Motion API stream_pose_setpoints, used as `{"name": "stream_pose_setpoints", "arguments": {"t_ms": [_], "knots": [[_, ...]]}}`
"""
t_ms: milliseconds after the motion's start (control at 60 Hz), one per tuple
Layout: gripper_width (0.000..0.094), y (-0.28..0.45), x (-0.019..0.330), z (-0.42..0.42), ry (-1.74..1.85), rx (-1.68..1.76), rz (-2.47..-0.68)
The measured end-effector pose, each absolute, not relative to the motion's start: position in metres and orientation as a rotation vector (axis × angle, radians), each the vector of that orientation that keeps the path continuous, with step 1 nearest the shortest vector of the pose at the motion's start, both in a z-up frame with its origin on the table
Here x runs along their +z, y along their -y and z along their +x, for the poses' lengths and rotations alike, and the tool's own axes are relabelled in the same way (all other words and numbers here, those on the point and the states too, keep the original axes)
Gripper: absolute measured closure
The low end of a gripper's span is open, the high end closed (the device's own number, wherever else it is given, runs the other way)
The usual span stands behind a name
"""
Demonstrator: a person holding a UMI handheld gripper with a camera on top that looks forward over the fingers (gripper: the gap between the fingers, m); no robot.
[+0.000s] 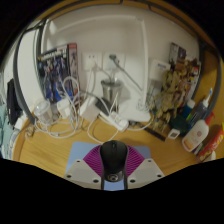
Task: Arrange mouse
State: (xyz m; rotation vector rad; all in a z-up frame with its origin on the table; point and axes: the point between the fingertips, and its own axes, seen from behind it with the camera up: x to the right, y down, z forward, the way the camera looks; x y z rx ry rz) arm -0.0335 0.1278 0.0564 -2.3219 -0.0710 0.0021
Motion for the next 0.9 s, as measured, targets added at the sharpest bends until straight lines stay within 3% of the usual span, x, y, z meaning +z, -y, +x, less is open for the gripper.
{"name": "stream_pose_setpoints", "arguments": {"t_ms": [183,200,217,233,250,450,467,483,500,517,583,717,900], "knots": [[0.0671,-0.109,-0.010,-0.037,0.064,0.007,-2.436],[0.0588,-0.105,-0.013,-0.037,0.064,0.011,-2.449],[0.0633,-0.109,-0.011,-0.038,0.055,0.012,-2.427],[0.0547,-0.108,-0.011,-0.037,0.058,0.007,-2.427],[0.0611,-0.107,-0.012,-0.037,0.062,0.002,-2.430],[0.0474,-0.105,-0.013,-0.036,0.039,0.018,-2.446],[0.0448,-0.105,-0.013,-0.036,0.033,0.019,-2.450],[0.0361,-0.104,-0.012,-0.035,0.028,0.017,-2.452],[0.0364,-0.104,-0.011,-0.034,0.022,0.012,-2.455],[0.0282,-0.103,-0.009,-0.033,0.019,0.005,-2.454],[0.0100,-0.101,0.003,-0.031,0.021,-0.014,-2.441],[0.0093,-0.092,0.049,-0.040,-0.011,-0.010,-2.410],[0.0089,-0.074,0.150,-0.071,-0.044,0.025,-2.315]]}}
